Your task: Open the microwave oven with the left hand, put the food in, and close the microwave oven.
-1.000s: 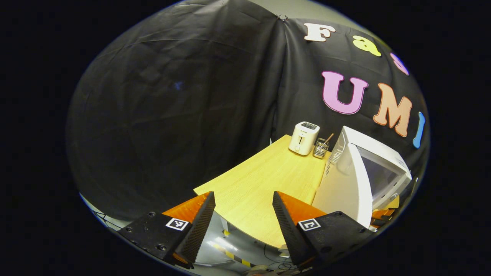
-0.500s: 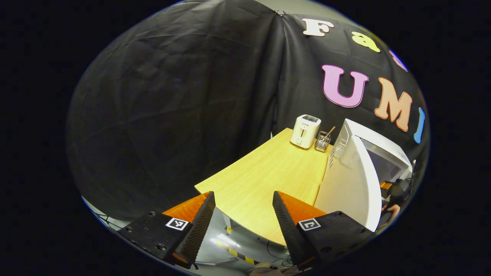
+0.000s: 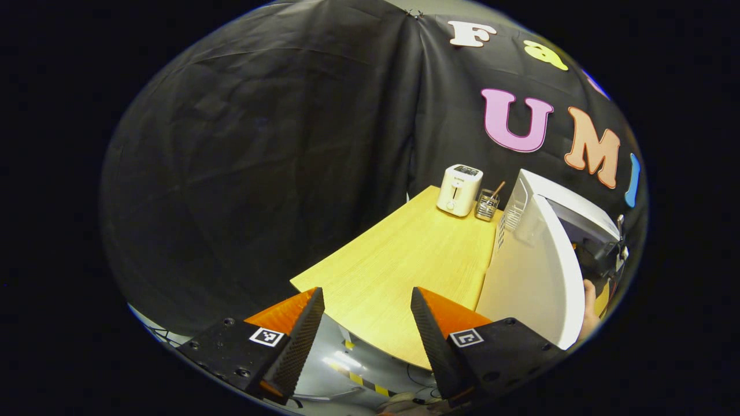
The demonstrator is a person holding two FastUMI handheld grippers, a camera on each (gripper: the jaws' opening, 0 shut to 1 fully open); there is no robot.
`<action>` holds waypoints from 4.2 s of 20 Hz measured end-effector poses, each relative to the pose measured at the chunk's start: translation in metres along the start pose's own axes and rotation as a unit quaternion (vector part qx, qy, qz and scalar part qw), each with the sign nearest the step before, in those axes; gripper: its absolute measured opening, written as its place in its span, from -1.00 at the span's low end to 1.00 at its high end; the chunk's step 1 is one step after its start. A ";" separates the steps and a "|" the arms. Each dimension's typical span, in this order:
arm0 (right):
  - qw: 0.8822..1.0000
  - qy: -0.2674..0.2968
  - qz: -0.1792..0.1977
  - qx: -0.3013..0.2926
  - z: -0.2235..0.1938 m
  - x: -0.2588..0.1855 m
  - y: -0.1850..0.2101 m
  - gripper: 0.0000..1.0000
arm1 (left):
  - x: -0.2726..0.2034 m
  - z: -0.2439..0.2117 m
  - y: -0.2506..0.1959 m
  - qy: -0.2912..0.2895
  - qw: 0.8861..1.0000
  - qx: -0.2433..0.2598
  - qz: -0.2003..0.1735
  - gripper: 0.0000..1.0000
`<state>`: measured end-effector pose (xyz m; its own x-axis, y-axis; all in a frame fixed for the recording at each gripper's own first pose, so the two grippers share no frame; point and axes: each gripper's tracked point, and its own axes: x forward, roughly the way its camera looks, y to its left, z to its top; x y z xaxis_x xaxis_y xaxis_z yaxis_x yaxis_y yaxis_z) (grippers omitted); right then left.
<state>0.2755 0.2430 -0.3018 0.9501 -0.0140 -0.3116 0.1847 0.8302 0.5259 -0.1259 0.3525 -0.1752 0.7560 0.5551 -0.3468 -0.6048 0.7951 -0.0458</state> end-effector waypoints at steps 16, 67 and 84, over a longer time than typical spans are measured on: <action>0.994 -0.061 -0.034 -0.085 0.027 -0.006 -0.024 0.99 | -0.004 -0.007 -0.025 0.006 0.999 -0.005 -0.042 0.77; 0.963 -0.034 -0.062 -0.259 0.181 -0.307 -0.212 0.83 | -0.082 -0.047 -0.235 0.069 0.934 0.176 -0.302 -0.99; 0.972 -0.035 -0.091 -0.215 0.214 -0.297 -0.267 0.84 | -0.080 -0.046 -0.407 0.052 0.898 0.179 -0.398 -0.99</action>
<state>-0.0026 -0.0941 -0.1799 0.9294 -0.2075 -0.3053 0.2432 0.9664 0.0836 0.0488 -0.0269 -0.1719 0.8745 -0.2345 -0.4245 0.2500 0.9680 -0.0198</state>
